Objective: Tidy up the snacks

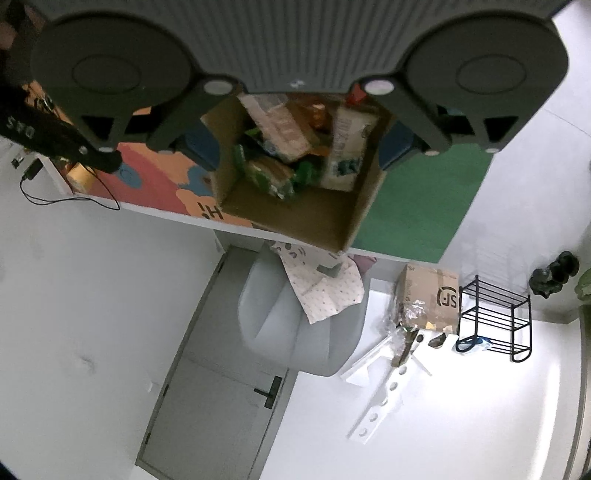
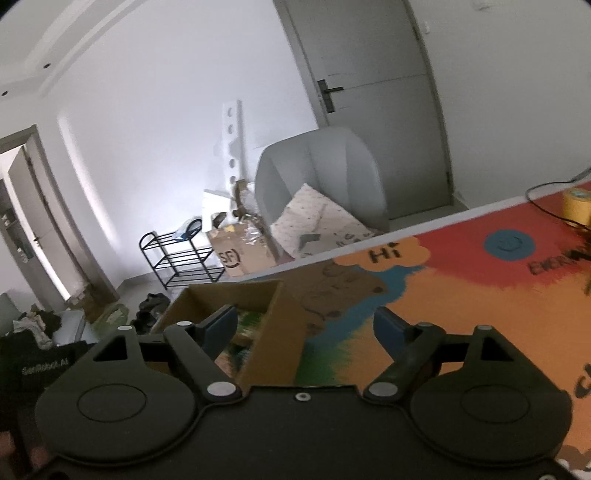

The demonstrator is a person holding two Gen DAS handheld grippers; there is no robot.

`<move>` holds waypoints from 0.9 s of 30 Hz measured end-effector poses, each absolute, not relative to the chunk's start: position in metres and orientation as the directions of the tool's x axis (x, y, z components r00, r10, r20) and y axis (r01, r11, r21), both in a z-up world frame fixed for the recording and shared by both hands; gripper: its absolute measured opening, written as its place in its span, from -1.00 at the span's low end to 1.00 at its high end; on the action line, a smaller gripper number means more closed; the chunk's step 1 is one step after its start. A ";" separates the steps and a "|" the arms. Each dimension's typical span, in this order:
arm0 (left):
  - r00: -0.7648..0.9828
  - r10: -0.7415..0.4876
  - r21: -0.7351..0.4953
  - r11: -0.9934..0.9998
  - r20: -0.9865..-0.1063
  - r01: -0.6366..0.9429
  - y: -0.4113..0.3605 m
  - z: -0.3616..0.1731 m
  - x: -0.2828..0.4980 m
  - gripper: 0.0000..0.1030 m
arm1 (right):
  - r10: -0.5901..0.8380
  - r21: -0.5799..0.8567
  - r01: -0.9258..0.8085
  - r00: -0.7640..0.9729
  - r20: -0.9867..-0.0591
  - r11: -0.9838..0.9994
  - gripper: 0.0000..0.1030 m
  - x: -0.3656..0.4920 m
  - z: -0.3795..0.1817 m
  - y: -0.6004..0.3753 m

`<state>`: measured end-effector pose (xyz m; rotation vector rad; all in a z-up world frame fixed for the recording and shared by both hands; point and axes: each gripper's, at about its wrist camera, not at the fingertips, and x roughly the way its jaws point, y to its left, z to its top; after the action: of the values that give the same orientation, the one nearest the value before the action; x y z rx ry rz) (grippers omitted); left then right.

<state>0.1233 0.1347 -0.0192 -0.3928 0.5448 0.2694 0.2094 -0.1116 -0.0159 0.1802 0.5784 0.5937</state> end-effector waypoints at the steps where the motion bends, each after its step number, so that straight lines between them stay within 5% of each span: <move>1: 0.822 0.140 -0.286 0.894 -0.552 -0.344 0.132 -0.019 0.125 0.80 | 0.569 0.322 -0.469 0.681 -0.460 0.822 0.66 0.208 -0.017 -0.116; 12: 0.819 0.115 -0.243 0.923 -0.562 -0.297 0.099 -0.017 0.126 0.85 | 0.509 0.322 -0.398 0.733 -0.451 0.859 1.00 0.191 -0.019 -0.164; 27: 0.825 0.075 -0.226 0.944 -0.560 -0.239 0.070 -0.002 0.094 1.00 | 0.454 0.271 -0.368 0.772 -0.445 0.890 1.00 0.146 -0.011 -0.195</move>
<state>0.0941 0.0701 -0.0022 -0.2945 0.5782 0.1690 0.1459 -0.1952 -0.0109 0.1727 0.5249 0.4478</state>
